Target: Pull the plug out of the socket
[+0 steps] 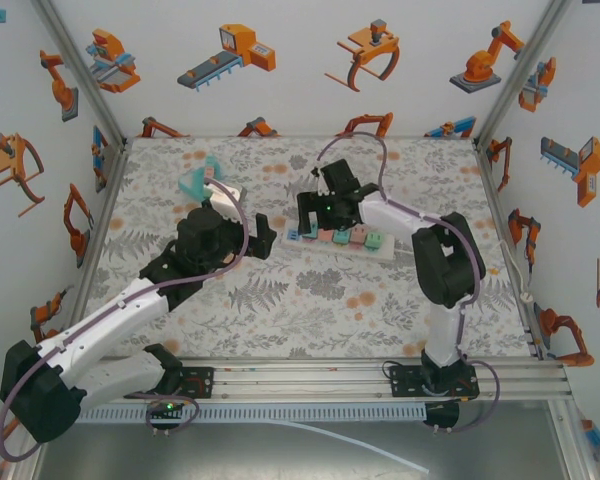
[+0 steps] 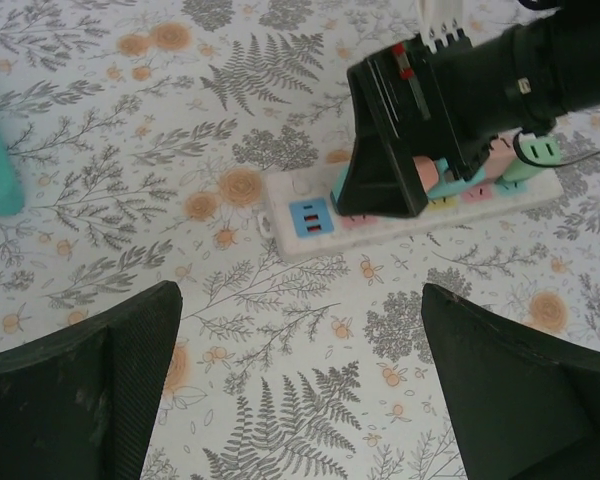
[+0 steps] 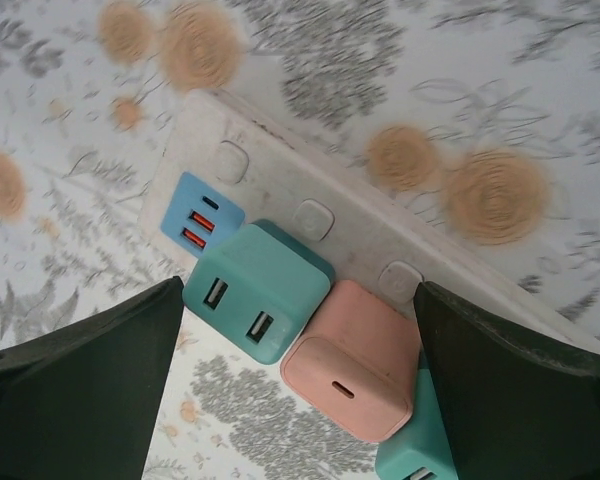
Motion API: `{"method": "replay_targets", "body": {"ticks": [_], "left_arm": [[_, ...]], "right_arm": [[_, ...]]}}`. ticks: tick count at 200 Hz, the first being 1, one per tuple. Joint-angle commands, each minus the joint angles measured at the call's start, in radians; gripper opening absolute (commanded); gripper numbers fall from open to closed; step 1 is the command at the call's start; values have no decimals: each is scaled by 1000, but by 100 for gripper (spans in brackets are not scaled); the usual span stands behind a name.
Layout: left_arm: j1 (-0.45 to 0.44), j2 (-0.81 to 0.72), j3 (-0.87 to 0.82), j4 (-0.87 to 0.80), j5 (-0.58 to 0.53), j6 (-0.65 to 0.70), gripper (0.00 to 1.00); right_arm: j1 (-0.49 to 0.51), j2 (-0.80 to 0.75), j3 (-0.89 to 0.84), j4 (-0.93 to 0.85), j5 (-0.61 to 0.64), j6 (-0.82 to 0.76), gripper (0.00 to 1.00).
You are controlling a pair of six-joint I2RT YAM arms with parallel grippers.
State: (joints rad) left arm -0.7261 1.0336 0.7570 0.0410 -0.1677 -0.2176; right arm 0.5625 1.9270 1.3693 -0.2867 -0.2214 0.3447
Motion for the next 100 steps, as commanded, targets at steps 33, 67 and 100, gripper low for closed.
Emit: {"method": "replay_targets", "body": {"ticks": [33,67,100], "left_arm": [[0,-10,-46,-103,36,-23,97],[0,-25,-95,-108,46,-58,97],[21,-13,-103,-75,79,-91,97]], "right_arm": [[112,-77,-111,132,-53,64,86],[115,-161,-128,174,-76,42,86],[114,-258,-130,176,-10,-64,87]]}}
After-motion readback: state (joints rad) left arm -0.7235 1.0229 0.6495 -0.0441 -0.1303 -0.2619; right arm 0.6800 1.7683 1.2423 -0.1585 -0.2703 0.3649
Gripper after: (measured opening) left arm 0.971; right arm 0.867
